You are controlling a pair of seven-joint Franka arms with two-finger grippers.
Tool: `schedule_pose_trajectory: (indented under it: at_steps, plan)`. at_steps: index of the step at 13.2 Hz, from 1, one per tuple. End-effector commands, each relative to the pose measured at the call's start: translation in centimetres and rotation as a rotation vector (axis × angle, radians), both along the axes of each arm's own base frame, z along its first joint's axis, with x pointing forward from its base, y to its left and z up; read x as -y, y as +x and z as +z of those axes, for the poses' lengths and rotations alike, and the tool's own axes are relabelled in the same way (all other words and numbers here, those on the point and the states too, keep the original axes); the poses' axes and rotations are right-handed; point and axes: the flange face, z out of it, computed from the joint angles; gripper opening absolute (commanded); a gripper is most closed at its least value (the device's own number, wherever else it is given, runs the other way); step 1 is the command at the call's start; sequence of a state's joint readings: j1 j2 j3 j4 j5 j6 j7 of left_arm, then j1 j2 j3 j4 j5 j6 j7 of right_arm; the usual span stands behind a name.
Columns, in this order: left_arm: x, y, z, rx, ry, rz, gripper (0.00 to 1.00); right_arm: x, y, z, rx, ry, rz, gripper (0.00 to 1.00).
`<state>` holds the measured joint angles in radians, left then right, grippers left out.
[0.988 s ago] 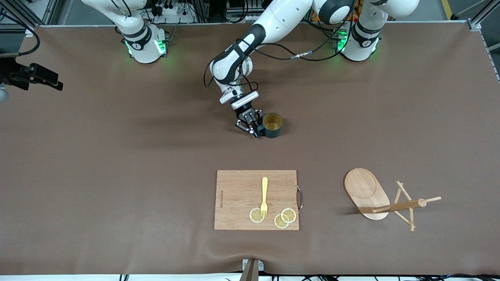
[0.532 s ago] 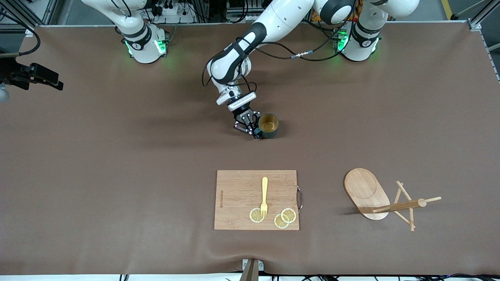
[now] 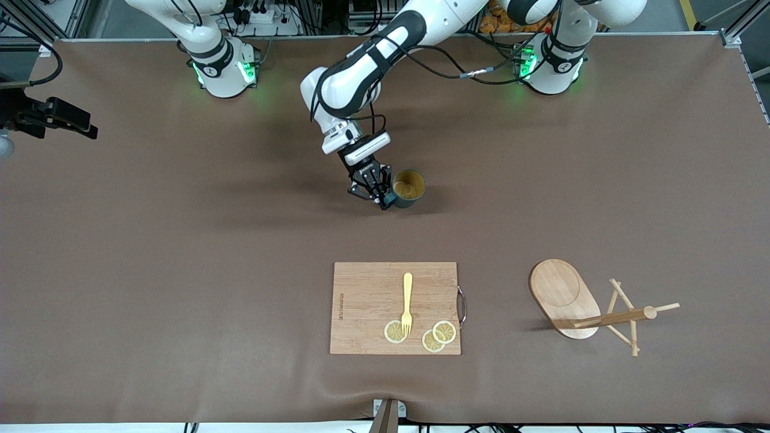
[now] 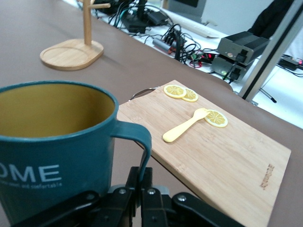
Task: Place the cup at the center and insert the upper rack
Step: 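Lift the teal mug with the left gripper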
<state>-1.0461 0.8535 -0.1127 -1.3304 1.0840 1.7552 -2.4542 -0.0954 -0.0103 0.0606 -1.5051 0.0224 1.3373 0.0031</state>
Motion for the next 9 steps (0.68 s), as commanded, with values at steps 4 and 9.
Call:
schedule_pose_trajectory:
  at_steps: [4, 9]
  plan:
    - [-1.0, 3.9, 10.3, -0.106, -0.291, 0.113, 0.0, -0.3, -0.1, 0.1, -0.009, -0.01, -0.007, 1.0]
    - [-5.2, 8.6, 19.5, -0.172, -0.562, 0.232, 0.0, -0.3, -0.1, 0.1, -0.01, -0.01, -0.005, 1.0]
